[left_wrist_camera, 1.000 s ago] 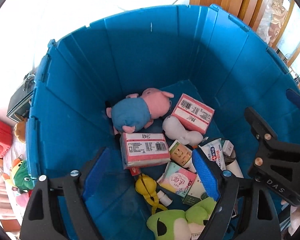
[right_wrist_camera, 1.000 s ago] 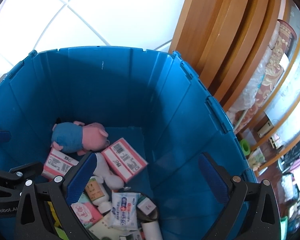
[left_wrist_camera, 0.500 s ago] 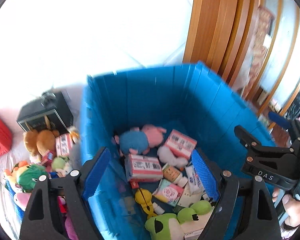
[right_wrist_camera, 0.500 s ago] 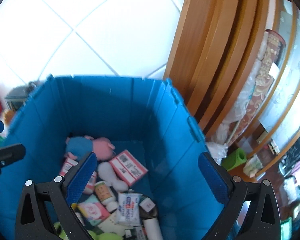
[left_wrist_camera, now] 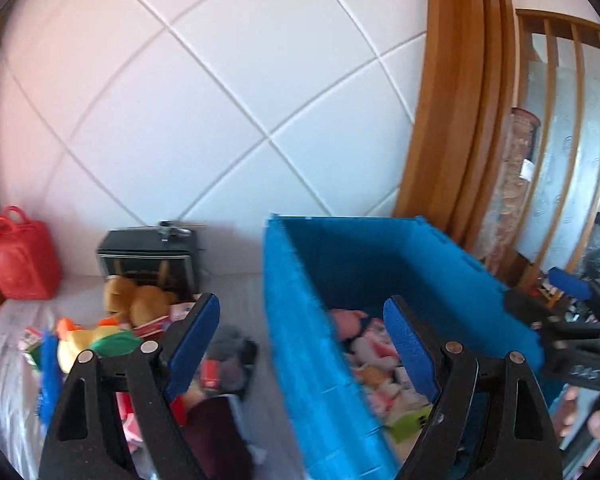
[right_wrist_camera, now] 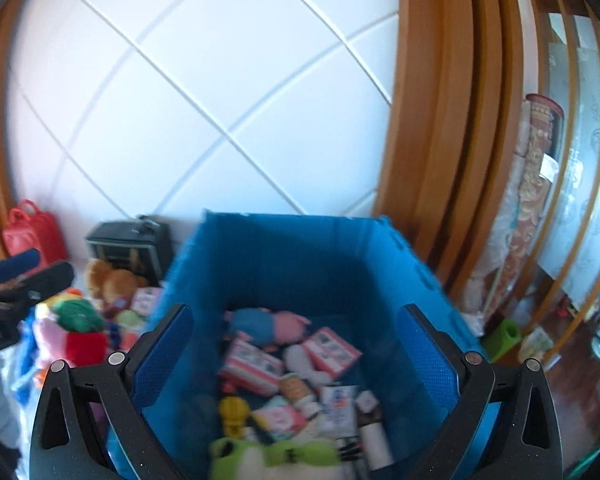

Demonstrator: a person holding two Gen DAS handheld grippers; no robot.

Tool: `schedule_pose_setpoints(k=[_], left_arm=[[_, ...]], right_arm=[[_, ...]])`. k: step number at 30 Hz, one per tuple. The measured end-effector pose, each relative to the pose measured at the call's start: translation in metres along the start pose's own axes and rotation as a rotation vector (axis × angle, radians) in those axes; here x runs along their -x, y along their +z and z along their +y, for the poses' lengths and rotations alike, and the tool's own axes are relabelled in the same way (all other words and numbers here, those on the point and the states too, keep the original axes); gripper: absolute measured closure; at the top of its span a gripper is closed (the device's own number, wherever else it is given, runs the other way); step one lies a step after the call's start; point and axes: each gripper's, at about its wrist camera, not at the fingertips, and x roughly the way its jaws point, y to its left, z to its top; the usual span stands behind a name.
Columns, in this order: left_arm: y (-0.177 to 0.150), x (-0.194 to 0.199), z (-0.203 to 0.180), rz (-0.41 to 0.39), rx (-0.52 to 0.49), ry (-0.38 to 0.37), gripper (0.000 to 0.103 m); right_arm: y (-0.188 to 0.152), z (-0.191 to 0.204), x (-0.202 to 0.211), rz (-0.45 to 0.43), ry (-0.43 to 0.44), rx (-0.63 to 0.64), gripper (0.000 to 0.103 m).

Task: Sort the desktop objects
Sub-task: 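Return both grippers from the crate to the pile on the bed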

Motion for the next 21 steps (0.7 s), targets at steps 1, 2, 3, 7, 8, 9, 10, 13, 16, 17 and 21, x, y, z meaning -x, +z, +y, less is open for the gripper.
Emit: schedule_pose_setpoints(k=[1,2,3,7,8,9,10,13,16,17,21], left_arm=[[-0.005,0.005,0.008,-0.004,-0.003,0.015,0.019],[-0.009,0.01,0.017,-0.005,-0.003,0.028,0.019],[-0.014,0.015,0.027,-0.008,0.0,0.043,0.019],[-0.036,0.033,0.072,-0.006,-0.002,0.114,0.019],[-0.042,0.037,0.083,-0.005,-0.003,0.13,0.019],[-0.049,0.042,0.094,-0.004,-0.004,0.147,0.019],[-0.057,0.047,0.107,-0.005,-0.007,0.164,0.019],[-0.079,0.059,0.141,0.009,-0.013,0.206,0.019],[-0.109,0.068,0.183,0.026,-0.019,0.255,0.019],[-0.117,0.07,0.195,0.039,-0.018,0.272,0.019],[-0.152,0.071,0.247,0.13,0.039,0.3,0.019]], right_arm=[[-0.004,0.012,0.009,-0.019,0.024,-0.008,0.0],[-0.007,0.02,0.015,-0.03,0.039,-0.012,0.0],[-0.011,0.029,0.021,-0.043,0.062,-0.018,0.0],[-0.027,0.075,0.039,-0.073,0.144,-0.024,0.0],[-0.031,0.087,0.043,-0.08,0.164,-0.021,0.0],[-0.035,0.099,0.045,-0.087,0.184,-0.016,0.0],[-0.04,0.112,0.048,-0.093,0.206,-0.012,0.0],[-0.056,0.149,0.05,-0.1,0.27,0.002,0.0],[-0.077,0.185,0.042,-0.074,0.313,0.016,0.0],[-0.082,0.192,0.038,-0.063,0.322,0.018,0.0],[-0.113,0.224,0.017,0.018,0.362,-0.002,0.0]])
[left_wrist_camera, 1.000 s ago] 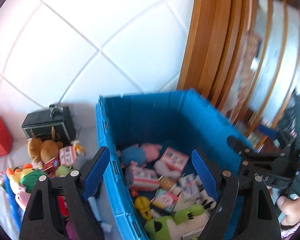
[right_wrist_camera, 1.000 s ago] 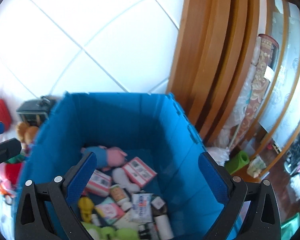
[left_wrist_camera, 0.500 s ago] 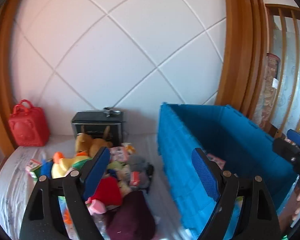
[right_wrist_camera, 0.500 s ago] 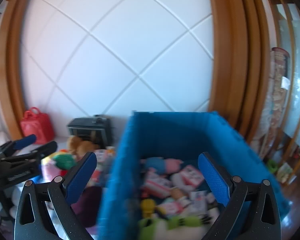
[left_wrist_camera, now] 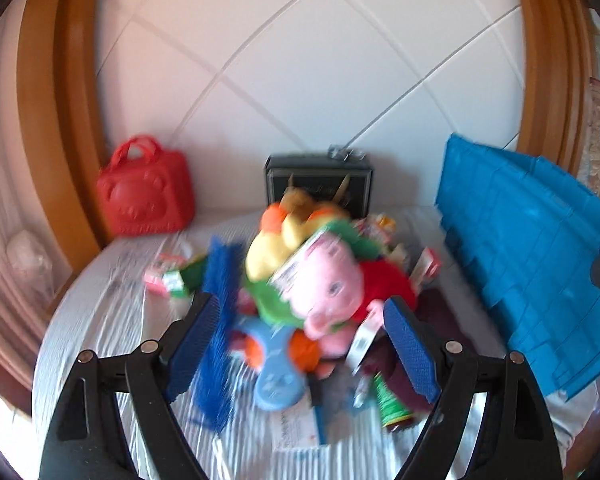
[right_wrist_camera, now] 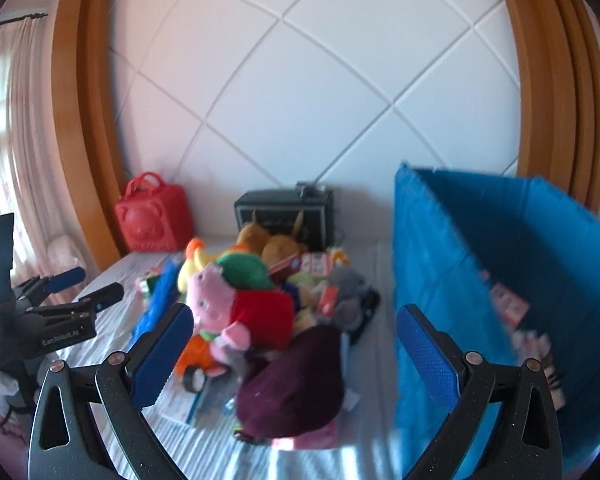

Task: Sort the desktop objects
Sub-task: 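Return both grippers from the crate to the pile on the bed, then grasp the black tape roll with the left gripper while the right grasps the green bottle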

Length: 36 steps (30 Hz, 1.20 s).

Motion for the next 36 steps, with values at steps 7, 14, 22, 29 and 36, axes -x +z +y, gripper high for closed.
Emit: schedule_pose_setpoints(k=[7,14,22,29,36], left_arm=[[-0.069,-0.041,0.038,0.197,0.034,0.018,0.019],[-0.121,-0.087,0.036,0.315,0.049,-0.003,0.019],[-0.135,-0.119,0.007,0.318,0.017,-0.049,0.023],[-0.127,-0.155,-0.02,0.318,-0.026,-0.043,0.035],[-0.131,-0.185,-0.019,0.381,-0.03,-0.062,0.077]], right_arm=[[-0.074,0.019,-0.065,0.229,0.026,-0.111,0.0],[-0.134,0.036,-0.097,0.383,0.01,-0.115,0.0],[-0.165,0.04,-0.116,0.444,-0.017,-0.148,0.049],[-0.19,0.046,-0.132,0.499,0.002,-0.175,0.049],[-0.201,0.051,-0.159,0.515,-0.011,-0.179,0.048]])
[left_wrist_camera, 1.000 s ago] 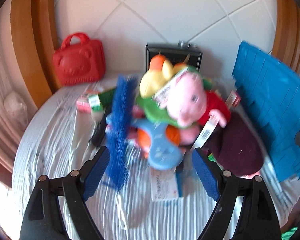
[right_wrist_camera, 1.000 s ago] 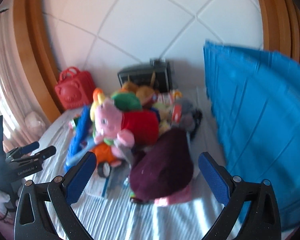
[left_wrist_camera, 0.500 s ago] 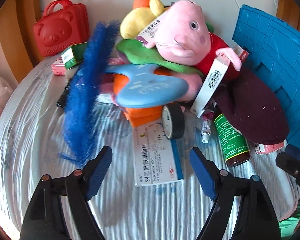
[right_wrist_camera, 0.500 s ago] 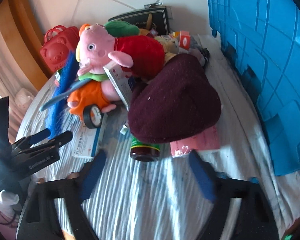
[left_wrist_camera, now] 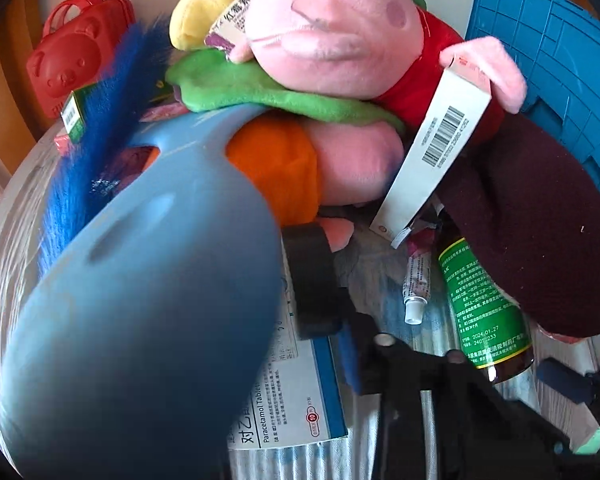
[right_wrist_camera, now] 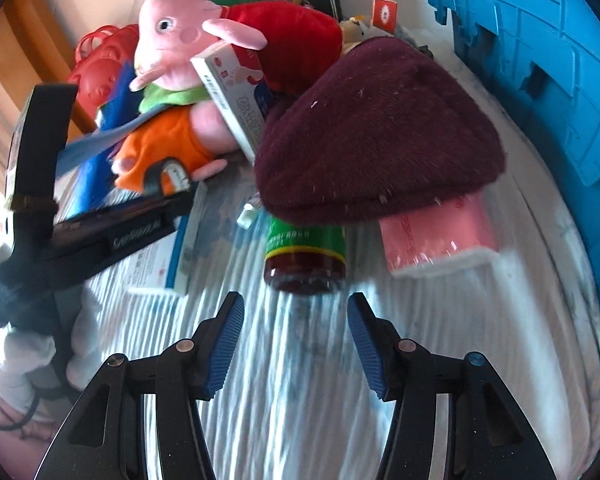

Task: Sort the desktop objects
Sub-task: 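Grasp the black tape roll with the left gripper while the right grasps the green bottle, then lift the tape roll and green bottle and carry them over the blue crate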

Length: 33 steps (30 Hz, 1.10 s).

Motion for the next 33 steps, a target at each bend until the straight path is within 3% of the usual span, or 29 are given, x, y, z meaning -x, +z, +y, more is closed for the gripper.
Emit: schedule_pose_setpoints(k=[4,7,9,11,14,22,33], left_arm=[[-0.004,0.0,-0.002,0.007,-0.023,-0.016,0.085],[-0.009,0.003,-0.005,0.003,-0.039,-0.024,0.085],[-0.012,0.005,-0.006,0.003,-0.048,-0.027,0.085],[-0.016,0.008,-0.006,0.005,-0.047,-0.038,0.085],[-0.022,0.015,-0.006,0.002,-0.042,-0.046,0.085],[-0.028,0.058,-0.011,-0.078,-0.063,-0.054,0.085],[-0.002,0.121,-0.027,-0.228,-0.084,-0.055,0.085]], right_arm=[[0.012,0.003,-0.016,-0.018,-0.026,0.007,0.036],[0.02,0.004,-0.031,-0.006,-0.035,0.001,0.036],[0.021,0.003,-0.038,0.006,-0.041,-0.004,0.039],[0.021,0.002,-0.043,0.016,-0.055,0.002,0.051],[0.019,0.0,-0.041,0.017,-0.051,0.001,0.052],[0.014,0.012,0.002,-0.019,0.063,0.02,0.052],[0.045,0.04,0.073,-0.21,0.087,0.121,0.052]])
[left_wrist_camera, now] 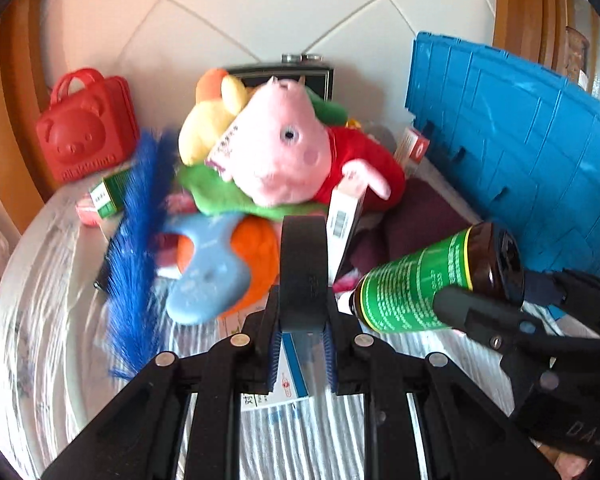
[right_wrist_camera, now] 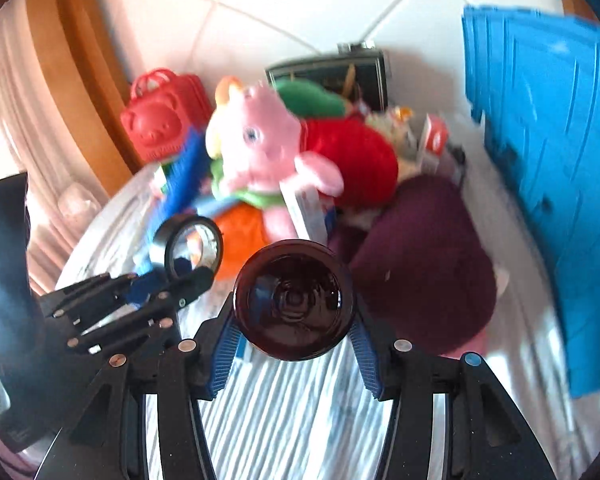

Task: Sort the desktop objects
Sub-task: 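Lift the tape roll and green bottle and carry them over the blue crate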

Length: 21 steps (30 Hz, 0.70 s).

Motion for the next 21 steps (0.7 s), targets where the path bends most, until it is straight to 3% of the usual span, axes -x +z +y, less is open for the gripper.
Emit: schedule_pose_setpoints(k=[11,21], left_arm=[[0.033,0.042,-0.011,-0.14,-0.032,0.029,0.085],[0.083,0.071,-0.069,-0.28,-0.089,0.014,0.085]], right_arm=[[0.044,-0.007,0.068,-0.185,-0.033,0.066,0.052],[0.084,-0.041,0.148,-0.363,-0.11,0.11,0.052]])
